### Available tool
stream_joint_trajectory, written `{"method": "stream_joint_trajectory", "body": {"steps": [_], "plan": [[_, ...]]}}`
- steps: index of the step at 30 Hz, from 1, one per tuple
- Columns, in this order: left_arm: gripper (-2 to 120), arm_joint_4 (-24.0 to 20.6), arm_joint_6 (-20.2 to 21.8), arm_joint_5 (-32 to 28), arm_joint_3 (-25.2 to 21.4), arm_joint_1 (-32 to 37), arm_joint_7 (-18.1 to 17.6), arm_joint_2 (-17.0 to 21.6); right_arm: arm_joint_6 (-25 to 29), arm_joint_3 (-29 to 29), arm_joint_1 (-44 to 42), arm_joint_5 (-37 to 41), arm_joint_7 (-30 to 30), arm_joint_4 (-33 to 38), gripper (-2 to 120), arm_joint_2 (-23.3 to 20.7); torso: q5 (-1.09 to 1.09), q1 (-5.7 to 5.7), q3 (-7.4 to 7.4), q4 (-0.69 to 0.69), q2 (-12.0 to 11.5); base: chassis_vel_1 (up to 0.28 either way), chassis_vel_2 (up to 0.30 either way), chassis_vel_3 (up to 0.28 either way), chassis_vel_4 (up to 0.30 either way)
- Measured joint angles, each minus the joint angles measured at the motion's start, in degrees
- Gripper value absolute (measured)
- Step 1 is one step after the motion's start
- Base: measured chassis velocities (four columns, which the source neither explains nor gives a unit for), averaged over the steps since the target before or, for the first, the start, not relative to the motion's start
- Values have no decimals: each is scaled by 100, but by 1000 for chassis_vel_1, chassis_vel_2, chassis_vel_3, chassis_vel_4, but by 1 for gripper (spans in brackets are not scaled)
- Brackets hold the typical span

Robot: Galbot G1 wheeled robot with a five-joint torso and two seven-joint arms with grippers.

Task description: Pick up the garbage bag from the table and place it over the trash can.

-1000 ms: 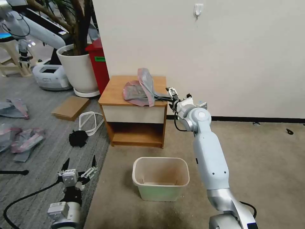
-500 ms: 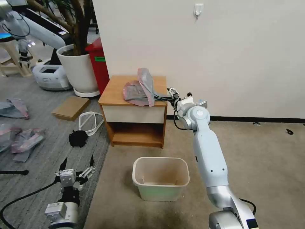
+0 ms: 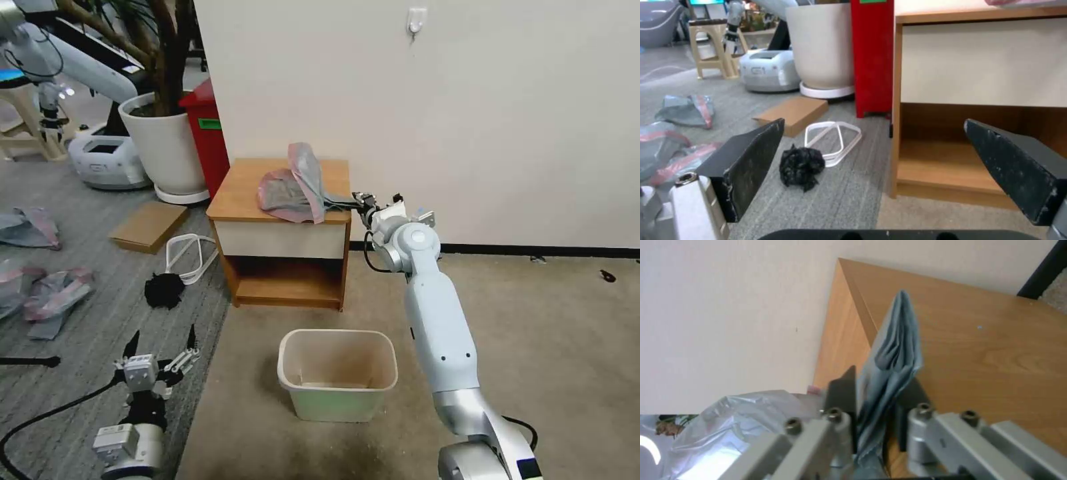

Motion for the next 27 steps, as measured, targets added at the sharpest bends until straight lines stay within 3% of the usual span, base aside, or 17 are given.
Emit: {"method": "stream_joint_trajectory", "body": {"steps": [3, 17, 27], "plan": [[100, 0, -9, 2, 1, 8, 0, -10, 11, -19, -26, -18, -4, 46, 0, 0, 0, 0, 0, 0, 0, 0, 0, 0, 0], [100, 14, -26, 16, 40, 14, 0, -36, 41, -113, -313, -29, 38, 503, 0, -2, 0, 0, 0, 0, 0, 0, 0, 0, 0], [100, 85, -27, 24, 133, -90, 7, 9, -9, -208, -1212, 296, 422, 1901, 0, -609, 1, 0, -1, 0, 0, 0, 0, 0, 0]]}}
